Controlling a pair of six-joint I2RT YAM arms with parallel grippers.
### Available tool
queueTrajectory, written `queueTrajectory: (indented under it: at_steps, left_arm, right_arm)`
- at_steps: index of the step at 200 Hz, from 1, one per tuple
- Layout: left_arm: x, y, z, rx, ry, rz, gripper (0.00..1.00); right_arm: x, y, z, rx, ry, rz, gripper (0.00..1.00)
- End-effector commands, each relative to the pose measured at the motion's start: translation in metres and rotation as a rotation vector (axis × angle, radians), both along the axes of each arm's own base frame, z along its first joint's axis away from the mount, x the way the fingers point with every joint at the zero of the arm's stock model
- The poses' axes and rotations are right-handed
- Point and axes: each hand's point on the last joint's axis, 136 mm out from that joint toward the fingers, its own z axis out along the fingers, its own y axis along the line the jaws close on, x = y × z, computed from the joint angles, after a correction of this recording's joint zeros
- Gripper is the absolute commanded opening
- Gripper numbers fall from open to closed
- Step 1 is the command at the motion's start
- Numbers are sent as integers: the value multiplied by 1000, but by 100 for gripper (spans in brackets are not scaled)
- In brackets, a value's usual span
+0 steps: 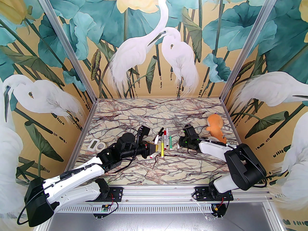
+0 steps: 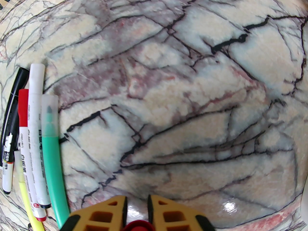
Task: Open the pen caps
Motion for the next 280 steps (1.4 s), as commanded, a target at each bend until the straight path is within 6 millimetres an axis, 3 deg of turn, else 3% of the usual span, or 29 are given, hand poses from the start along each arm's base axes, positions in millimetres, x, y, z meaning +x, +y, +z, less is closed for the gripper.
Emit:
queueTrajectory:
  at_steps: [1,89,149,226,263,280]
  left_arm:
    - [-1,-3,1,-3,-5,-25,0]
    - [0,-7,0,-8,3,-39,0]
    - [1,-10,-1,-9,10,-43,0]
    - [21,8,-16,71,22,106,0]
    - [30,23,-27,121,55,192,2]
    - [33,31,-35,167,70,225,3]
  right_arm:
    - [-2,1,-5,22,13,-15,24]
    - [-4,0,-5,20,18,-10,29]
    - [-5,0,11,22,-2,4,31]
    - [-20,8,71,107,-99,85,40]
    - [-36,15,118,185,-199,161,54]
    - [-47,20,140,232,-239,218,66]
